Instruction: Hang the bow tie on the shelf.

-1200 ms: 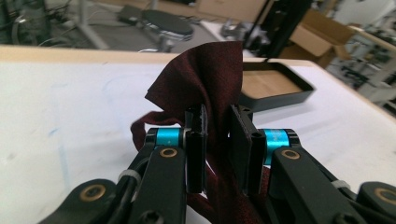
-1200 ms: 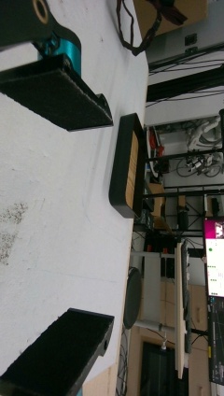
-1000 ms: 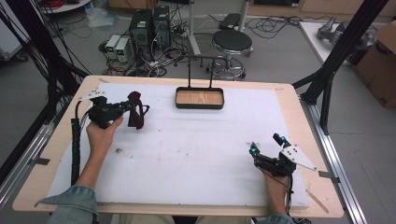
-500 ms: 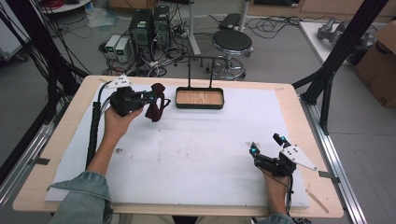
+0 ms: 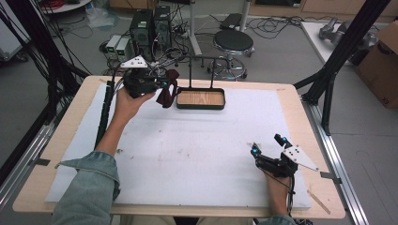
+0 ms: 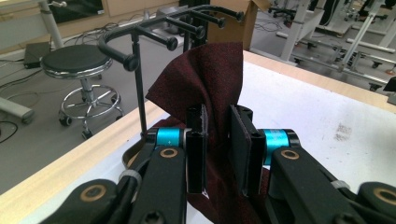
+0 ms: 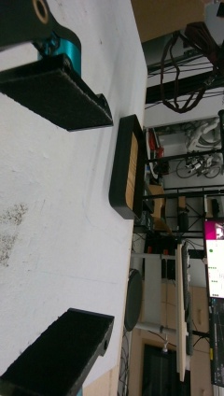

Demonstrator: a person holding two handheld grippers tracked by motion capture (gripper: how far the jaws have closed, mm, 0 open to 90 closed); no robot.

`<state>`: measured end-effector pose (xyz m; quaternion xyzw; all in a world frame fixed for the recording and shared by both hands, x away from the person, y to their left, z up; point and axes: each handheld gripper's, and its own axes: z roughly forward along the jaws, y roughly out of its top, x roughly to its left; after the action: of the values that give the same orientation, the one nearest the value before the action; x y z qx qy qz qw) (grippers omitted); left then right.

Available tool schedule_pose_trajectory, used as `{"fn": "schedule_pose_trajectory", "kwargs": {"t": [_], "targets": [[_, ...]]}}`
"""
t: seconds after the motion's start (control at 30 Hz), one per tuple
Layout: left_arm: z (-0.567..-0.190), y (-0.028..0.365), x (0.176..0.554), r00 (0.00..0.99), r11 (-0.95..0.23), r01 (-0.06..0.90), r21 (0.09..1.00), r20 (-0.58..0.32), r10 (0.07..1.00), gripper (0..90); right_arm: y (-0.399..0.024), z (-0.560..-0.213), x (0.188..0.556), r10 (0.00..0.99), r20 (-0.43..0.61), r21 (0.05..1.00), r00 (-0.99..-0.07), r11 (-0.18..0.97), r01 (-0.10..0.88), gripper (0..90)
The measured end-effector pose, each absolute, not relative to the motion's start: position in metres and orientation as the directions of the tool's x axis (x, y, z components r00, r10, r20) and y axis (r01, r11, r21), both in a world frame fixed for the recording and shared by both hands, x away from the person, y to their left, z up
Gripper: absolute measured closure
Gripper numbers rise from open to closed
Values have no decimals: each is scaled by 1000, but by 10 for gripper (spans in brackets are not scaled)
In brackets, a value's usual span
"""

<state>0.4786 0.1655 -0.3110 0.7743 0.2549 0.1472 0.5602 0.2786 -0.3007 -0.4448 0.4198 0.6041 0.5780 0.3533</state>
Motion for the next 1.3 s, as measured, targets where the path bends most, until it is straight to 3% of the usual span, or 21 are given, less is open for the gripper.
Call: {"fn": "schedule_pose_trajectory", "kwargs": {"t": [0.47, 1.03, 1.3], "targets": [[-298, 156, 502, 868, -275, 178, 945, -19, 496, 769, -301, -445, 279, 915, 61, 995, -399, -23, 98, 50], [-285, 140, 524, 851, -281, 146, 949, 24, 525, 769, -301, -445, 280, 913, 64, 994, -403, -24, 103, 50], [-280, 142, 531, 798, -290, 154, 944, 54, 601, 769, -301, -445, 279, 912, 69, 994, -405, -27, 108, 50]]}}
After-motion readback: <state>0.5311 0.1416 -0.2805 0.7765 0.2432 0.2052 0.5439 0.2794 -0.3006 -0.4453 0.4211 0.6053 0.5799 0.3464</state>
